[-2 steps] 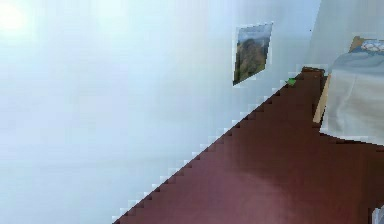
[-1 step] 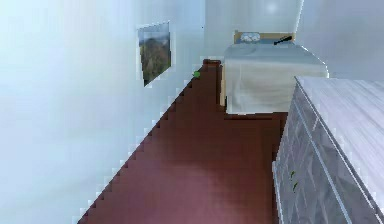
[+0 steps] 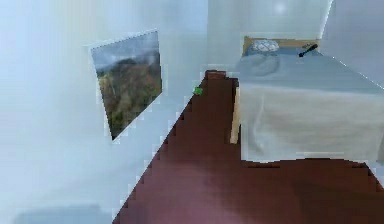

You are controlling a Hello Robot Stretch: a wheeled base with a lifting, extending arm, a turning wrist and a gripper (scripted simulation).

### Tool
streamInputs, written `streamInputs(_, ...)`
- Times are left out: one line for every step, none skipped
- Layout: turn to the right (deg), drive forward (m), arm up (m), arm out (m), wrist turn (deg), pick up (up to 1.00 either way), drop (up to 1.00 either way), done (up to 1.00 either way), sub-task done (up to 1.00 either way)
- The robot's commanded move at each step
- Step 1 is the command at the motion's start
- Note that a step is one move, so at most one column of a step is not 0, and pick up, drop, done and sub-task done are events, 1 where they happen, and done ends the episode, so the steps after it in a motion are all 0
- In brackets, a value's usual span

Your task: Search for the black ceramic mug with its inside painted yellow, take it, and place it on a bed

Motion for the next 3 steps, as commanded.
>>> streamInputs(3.0,0.00,0.00,0.00,0.0,0.00,0.00,0.00,0.00)
streamInputs(0.0,1.00,0.00,0.00,0.0,0.00,0.00,0.00,0.00)
streamInputs(0.0,1.00,0.00,0.00,0.0,0.00,0.00,0.00,0.00)
